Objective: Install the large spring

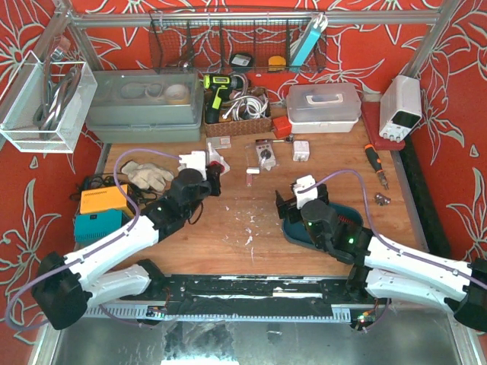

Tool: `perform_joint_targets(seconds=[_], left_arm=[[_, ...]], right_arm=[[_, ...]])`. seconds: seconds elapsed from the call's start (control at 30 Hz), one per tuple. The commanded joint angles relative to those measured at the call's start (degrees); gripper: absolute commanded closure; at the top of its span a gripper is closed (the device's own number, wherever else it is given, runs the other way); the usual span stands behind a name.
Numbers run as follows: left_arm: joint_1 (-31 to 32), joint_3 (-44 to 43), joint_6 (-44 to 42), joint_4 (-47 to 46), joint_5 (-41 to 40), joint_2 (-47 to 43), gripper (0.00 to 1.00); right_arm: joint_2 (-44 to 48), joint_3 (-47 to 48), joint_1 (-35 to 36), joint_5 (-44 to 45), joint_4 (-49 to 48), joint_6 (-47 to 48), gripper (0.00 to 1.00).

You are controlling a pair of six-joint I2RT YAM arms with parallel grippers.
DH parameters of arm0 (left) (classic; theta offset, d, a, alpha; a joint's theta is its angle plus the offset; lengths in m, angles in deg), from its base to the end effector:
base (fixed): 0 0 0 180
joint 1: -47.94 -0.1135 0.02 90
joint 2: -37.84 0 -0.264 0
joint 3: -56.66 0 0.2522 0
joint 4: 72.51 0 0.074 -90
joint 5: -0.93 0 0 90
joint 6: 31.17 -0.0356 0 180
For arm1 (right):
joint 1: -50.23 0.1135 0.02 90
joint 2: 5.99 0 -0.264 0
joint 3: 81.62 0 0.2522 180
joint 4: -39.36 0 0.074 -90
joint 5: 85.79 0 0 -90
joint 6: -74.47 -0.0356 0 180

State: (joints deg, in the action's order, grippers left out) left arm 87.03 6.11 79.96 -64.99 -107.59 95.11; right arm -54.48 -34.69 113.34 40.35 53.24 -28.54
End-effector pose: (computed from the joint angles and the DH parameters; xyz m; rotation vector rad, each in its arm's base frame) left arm 0.1873 -0.1376 0.2796 0.0559 1.8286 -0.4523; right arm 0.1075 0.1655 0.2770 -0.3471 1.7691 0.3716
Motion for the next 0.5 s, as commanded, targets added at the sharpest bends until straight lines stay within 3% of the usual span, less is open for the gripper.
perform_joint_targets(seconds=[0.0,0.17,0.47], left_arm=[[-5.2,-3.2,-1.5,4.3,-10.7,2.8,1.0],[-14.0,-6.5,-1.0,6.5,-9.2,8.1,1.0],[-23.4,-12.1,-0.8,4.8,-6.9,18.5,1.0]], right_arm=[[0.1,-3.4,-0.3,6.2,0.5,-1.8,0.01],[2.2,-8.0,-0.5,5.5,-4.3,-2.3,0.01],[4.1,-12.1,-0.6,4.5,-10.1,0.2,0.01]])
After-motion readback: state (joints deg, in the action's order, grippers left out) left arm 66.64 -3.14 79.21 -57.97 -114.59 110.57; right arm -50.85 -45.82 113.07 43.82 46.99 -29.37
